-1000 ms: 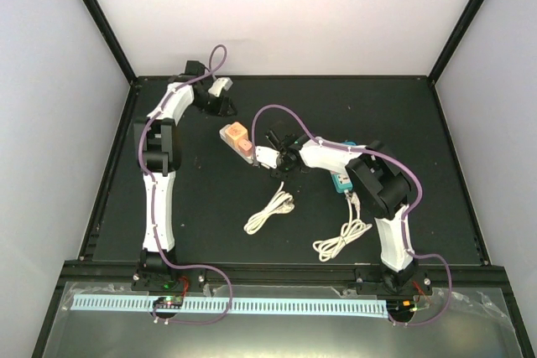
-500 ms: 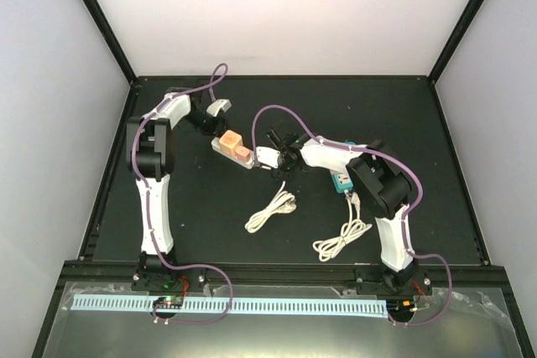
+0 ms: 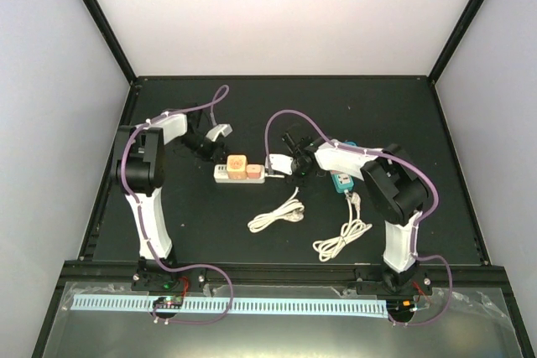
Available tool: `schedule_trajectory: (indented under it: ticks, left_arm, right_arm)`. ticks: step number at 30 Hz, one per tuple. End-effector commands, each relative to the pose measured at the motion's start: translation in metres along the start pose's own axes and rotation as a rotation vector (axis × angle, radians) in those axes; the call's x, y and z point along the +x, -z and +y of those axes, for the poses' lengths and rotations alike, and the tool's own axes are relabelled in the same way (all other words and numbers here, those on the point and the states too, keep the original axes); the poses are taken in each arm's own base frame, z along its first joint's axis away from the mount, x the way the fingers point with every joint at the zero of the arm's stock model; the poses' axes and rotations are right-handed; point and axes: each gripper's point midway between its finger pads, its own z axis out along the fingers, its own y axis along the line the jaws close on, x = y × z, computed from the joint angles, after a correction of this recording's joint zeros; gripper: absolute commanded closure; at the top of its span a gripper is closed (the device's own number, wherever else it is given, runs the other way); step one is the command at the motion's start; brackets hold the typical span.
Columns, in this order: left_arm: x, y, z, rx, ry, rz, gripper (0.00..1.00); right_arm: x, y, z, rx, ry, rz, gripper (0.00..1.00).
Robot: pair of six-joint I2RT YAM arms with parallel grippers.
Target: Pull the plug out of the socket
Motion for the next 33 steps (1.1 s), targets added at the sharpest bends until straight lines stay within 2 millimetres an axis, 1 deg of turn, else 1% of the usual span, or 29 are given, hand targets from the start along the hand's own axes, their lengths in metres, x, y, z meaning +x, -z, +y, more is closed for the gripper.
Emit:
schedule_trajectory:
  ticks: [1, 4, 7, 9, 12, 15, 16, 17, 18, 20, 22, 25, 26, 28, 33]
  left_arm:
    - [0.015, -0.003, -0.021, 0.069, -0.037, 0.023, 0.6]
    - [0.022, -0.002, -0.035, 0.125, -0.07, 0.02, 0.6]
    - [0.031, -0.004, -0.046, 0.131, -0.096, 0.032, 0.61]
    - [0.037, -0.005, -0.047, 0.112, -0.106, 0.045, 0.61]
    - [0.04, -0.005, -0.046, 0.095, -0.112, 0.05, 0.61]
    - [0.039, -0.003, -0.05, 0.104, -0.117, 0.033, 0.6]
    - [0.037, -0.001, -0.051, 0.105, -0.125, 0.022, 0.59]
    - [0.034, 0.001, -0.052, 0.1, -0.135, 0.008, 0.58]
    - [0.031, 0.005, -0.053, 0.096, -0.149, -0.007, 0.55]
    - [0.023, 0.016, -0.054, 0.084, -0.177, -0.048, 0.47]
    - [0.012, 0.031, -0.054, 0.076, -0.19, -0.1, 0.35]
    - [-0.003, 0.056, -0.053, 0.055, -0.208, -0.164, 0.14]
    - [-0.007, 0.064, -0.052, 0.042, -0.215, -0.184, 0.03]
    - [-0.013, 0.082, -0.056, 0.017, -0.251, -0.225, 0.01]
    - [-0.022, 0.122, -0.059, -0.104, -0.318, -0.319, 0.01]
  right_arm:
    - [0.02, 0.012, 0.026, -0.103, 0.032, 0.014, 0.91]
    - [0.021, 0.019, 0.036, -0.117, 0.065, -0.021, 0.89]
    - [0.022, 0.019, 0.042, -0.13, 0.088, -0.037, 0.88]
    - [0.022, 0.021, 0.049, -0.158, 0.094, -0.047, 0.87]
    - [0.024, 0.023, 0.058, -0.193, 0.107, -0.054, 0.87]
    - [0.026, 0.022, 0.057, -0.169, 0.117, -0.053, 0.85]
    - [0.026, 0.023, 0.055, -0.158, 0.116, -0.052, 0.84]
    - [0.025, 0.025, 0.053, -0.15, 0.114, -0.056, 0.8]
    - [0.023, 0.027, 0.051, -0.141, 0.111, -0.063, 0.73]
    - [0.016, 0.034, 0.048, -0.126, 0.109, -0.088, 0.56]
    - [0.009, 0.042, 0.043, -0.102, 0.107, -0.121, 0.43]
    - [-0.006, 0.055, 0.034, -0.07, 0.101, -0.177, 0.32]
    - [-0.01, 0.058, 0.032, -0.063, 0.098, -0.193, 0.3]
    - [-0.019, 0.066, 0.027, -0.05, 0.09, -0.226, 0.27]
    - [-0.043, 0.088, 0.019, -0.028, 0.087, -0.331, 0.21]
